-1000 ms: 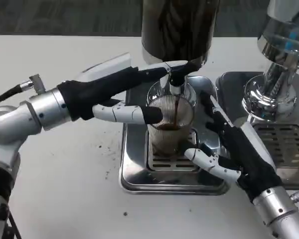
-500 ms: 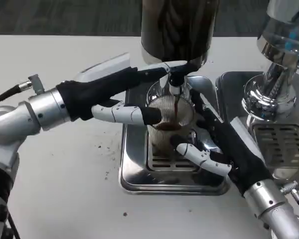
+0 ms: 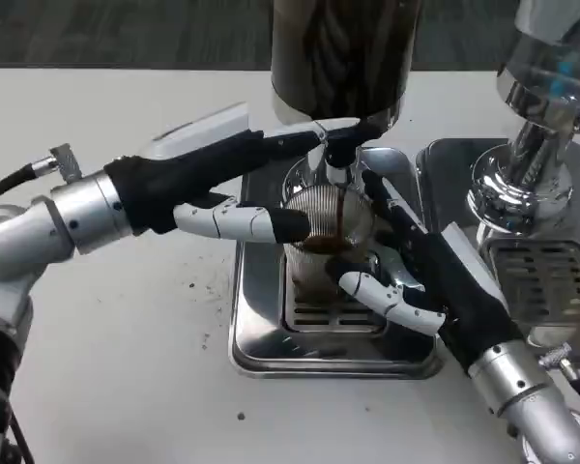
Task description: Grasp the cup under the faucet to collect the drink, then remove the cup.
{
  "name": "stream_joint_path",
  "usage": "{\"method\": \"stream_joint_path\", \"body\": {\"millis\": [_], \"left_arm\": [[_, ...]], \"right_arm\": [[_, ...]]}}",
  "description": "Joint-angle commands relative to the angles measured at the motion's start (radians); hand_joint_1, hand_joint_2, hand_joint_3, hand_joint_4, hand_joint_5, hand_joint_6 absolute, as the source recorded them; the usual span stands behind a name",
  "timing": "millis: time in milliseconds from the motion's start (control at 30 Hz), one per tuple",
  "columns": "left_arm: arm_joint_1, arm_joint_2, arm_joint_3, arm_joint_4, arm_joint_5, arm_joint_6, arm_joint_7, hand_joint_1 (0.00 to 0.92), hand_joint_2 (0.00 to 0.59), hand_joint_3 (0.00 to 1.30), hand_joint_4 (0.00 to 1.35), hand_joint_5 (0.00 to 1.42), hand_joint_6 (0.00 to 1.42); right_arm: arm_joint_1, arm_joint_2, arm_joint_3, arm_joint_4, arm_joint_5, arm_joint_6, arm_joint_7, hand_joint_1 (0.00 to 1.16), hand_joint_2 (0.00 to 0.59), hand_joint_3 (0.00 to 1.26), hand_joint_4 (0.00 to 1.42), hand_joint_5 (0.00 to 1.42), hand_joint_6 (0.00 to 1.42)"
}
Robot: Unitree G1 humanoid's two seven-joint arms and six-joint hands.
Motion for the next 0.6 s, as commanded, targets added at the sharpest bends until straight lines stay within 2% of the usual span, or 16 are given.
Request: {"method": "stream_joint_path", "body": {"millis": [33,600], "left_arm": [[0.032,0.013,-0.026,-0.003,0.029,0.006,-0.034,0.000,0.045,0.13,0.03,0.06,0.00],[0.034,0.010,-0.017,-0.008,0.010,0.013,-0.035,0.000,0.053,0.13,0.03,0.06,0.00]], "right_arm": [[-0.015,0.006,0.001,0.016,0.012,-0.014,0.011,0.53,0.244,0.01,0.00,0.00,0.08],[-0.036,0.014,0.003,0.043,0.014,-0.019,0.027,0.52,0.245,0.02,0.00,0.00,0.09]]}}
